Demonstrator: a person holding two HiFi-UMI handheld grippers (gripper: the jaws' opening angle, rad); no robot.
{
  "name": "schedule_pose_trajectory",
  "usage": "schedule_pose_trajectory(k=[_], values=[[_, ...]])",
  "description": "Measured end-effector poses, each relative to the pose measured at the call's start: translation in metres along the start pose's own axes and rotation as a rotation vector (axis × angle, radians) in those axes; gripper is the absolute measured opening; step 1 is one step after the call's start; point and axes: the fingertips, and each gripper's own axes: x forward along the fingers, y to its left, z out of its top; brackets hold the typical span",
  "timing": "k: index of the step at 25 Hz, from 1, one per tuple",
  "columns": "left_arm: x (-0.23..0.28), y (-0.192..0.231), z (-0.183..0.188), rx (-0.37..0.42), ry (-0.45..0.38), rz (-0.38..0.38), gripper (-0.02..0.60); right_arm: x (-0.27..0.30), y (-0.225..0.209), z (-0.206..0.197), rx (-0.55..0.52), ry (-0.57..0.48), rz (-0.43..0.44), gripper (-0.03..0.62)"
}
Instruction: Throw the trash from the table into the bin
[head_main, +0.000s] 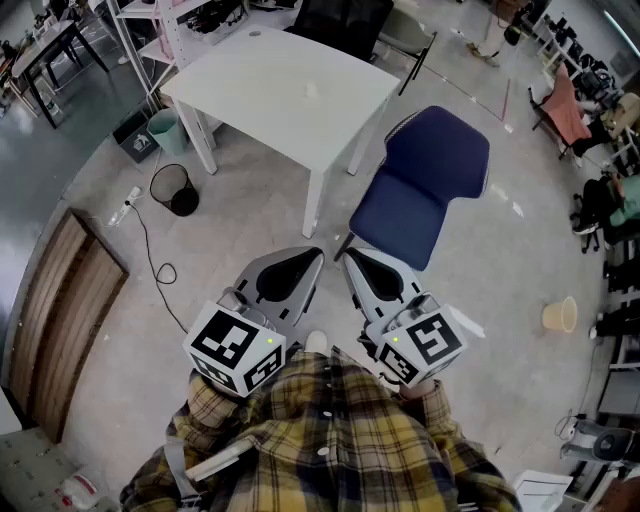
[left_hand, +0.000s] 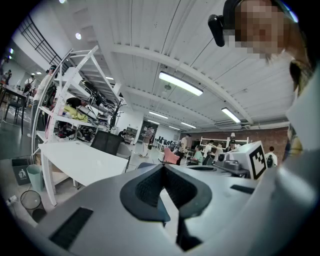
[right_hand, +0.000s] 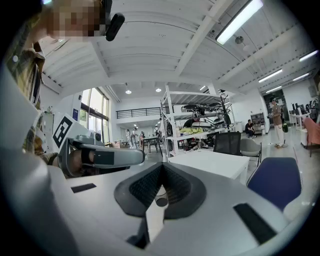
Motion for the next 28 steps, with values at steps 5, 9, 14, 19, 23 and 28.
schedule_pose_trajectory(k=[5, 9, 14, 19, 23, 28], values=[[0.009, 0.001, -0.002, 0.003, -0.002, 0.015, 0.008, -0.003, -0.013, 0.000, 0.016, -0.014, -0.007, -0.002], [0.016, -0.001, -0.004, -0.001, 0.001, 0.031, 0.008, -0.006, -0.020, -0.003, 0.022, -0.010, 0.008, -0.002], [0.020, -0.003, -0.013, -0.006, 0.008, 0.053, 0.008, -0.006, -0.025, -0.014, 0.017, 0.008, 0.030, -0.002], [0.020, 0.006, -0.022, -0.025, 0.030, 0.075, 0.008, 0.007, -0.024, -0.023, 0.011, 0.038, 0.055, -0.002], [0.023, 0.034, -0.022, -0.035, 0.030, 0.090, 0.008, 0.031, -0.028, -0.029, 0.027, 0.053, 0.064, -0.002], [0.032, 0.084, -0.009, -0.029, 0.029, 0.084, 0.008, 0.077, -0.044, -0.022, 0.035, 0.049, 0.032, -0.002]])
